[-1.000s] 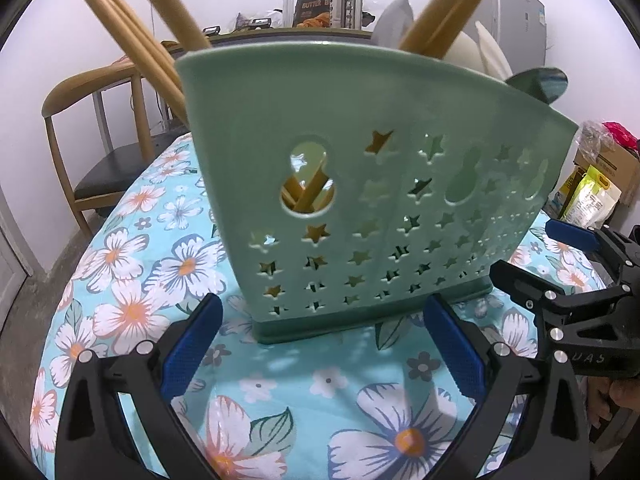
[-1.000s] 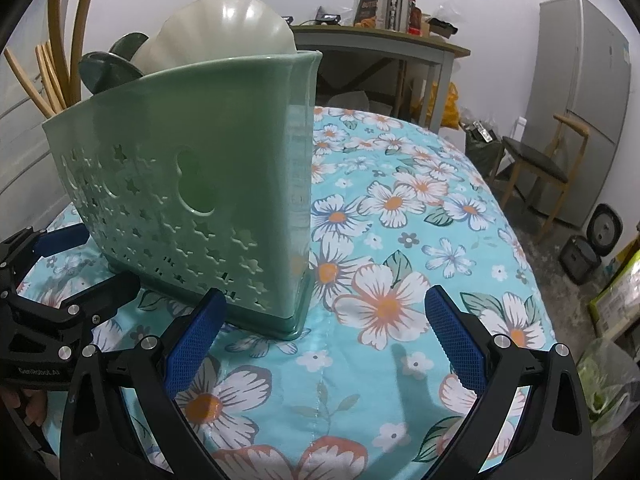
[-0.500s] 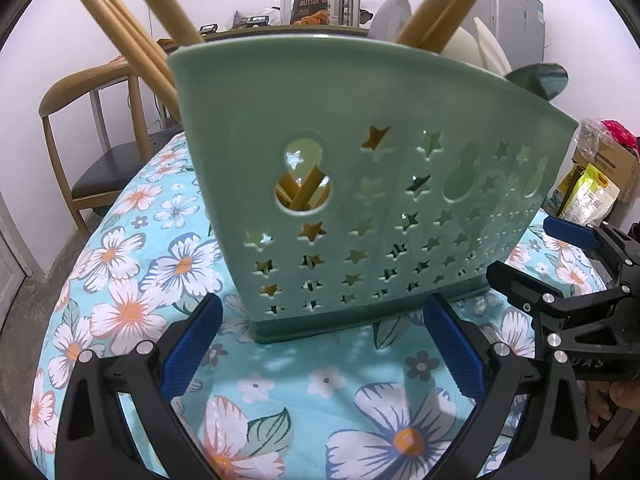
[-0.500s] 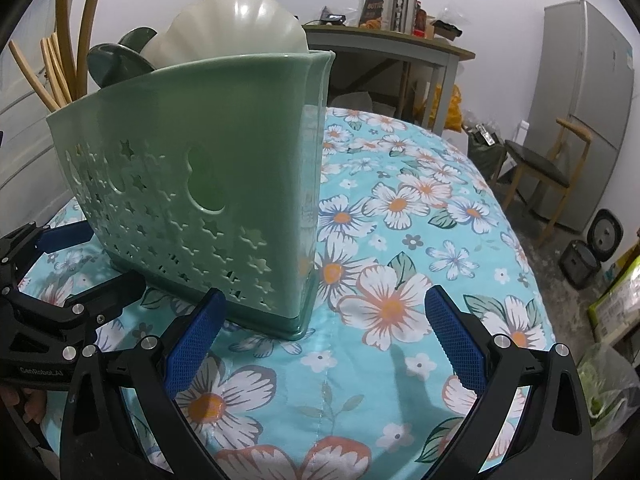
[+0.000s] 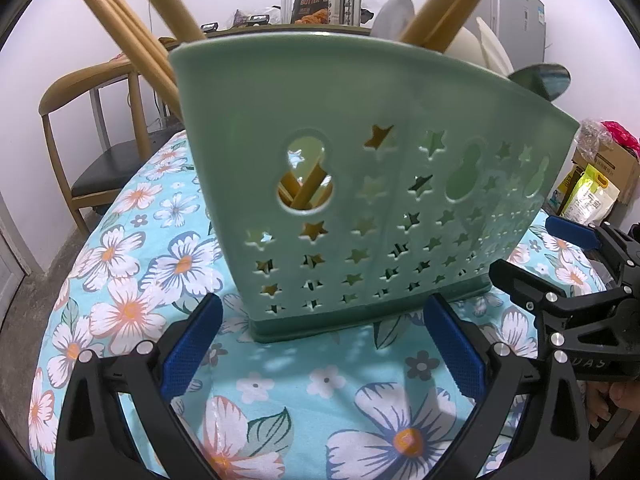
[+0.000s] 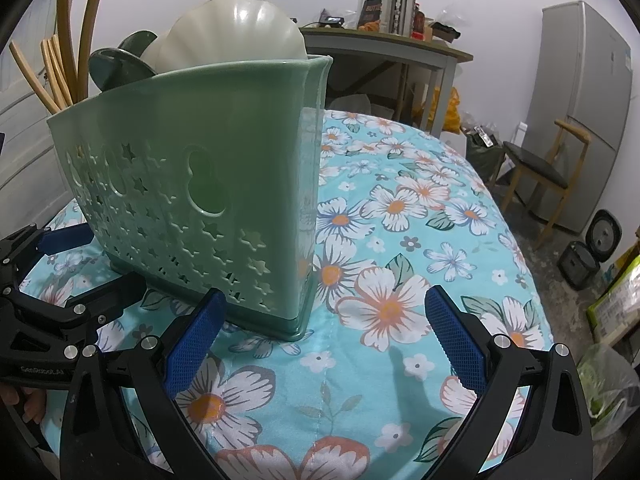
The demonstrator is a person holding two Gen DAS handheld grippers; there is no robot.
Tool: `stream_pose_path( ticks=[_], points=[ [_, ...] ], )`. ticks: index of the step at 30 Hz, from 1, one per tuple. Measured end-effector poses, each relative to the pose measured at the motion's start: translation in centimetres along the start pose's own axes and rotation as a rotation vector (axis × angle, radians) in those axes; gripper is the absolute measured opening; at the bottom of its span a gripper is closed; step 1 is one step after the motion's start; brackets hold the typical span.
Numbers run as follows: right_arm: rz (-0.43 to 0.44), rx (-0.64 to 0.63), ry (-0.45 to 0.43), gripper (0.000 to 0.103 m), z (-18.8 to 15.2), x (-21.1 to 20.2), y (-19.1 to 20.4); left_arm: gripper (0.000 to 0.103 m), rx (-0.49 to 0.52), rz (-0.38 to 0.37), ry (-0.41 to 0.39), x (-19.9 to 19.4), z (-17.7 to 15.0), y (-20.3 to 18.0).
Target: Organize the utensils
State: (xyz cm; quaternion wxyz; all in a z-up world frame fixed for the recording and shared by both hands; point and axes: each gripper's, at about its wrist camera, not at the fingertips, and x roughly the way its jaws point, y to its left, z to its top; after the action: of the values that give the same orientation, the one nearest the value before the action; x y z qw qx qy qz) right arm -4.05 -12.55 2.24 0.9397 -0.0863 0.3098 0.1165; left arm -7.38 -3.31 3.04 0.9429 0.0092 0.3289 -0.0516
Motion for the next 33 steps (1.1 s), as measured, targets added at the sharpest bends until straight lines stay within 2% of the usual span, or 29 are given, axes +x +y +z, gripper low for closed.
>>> stream_pose_path(
  ticks=[33],
  points=[
    [-0.001, 0.002, -0.001, 0.096, -0.12, -0.10, -0.16, 0.098, -0.003, 0.007, 0.003, 0.09, -0.08, 0.06]
  ],
)
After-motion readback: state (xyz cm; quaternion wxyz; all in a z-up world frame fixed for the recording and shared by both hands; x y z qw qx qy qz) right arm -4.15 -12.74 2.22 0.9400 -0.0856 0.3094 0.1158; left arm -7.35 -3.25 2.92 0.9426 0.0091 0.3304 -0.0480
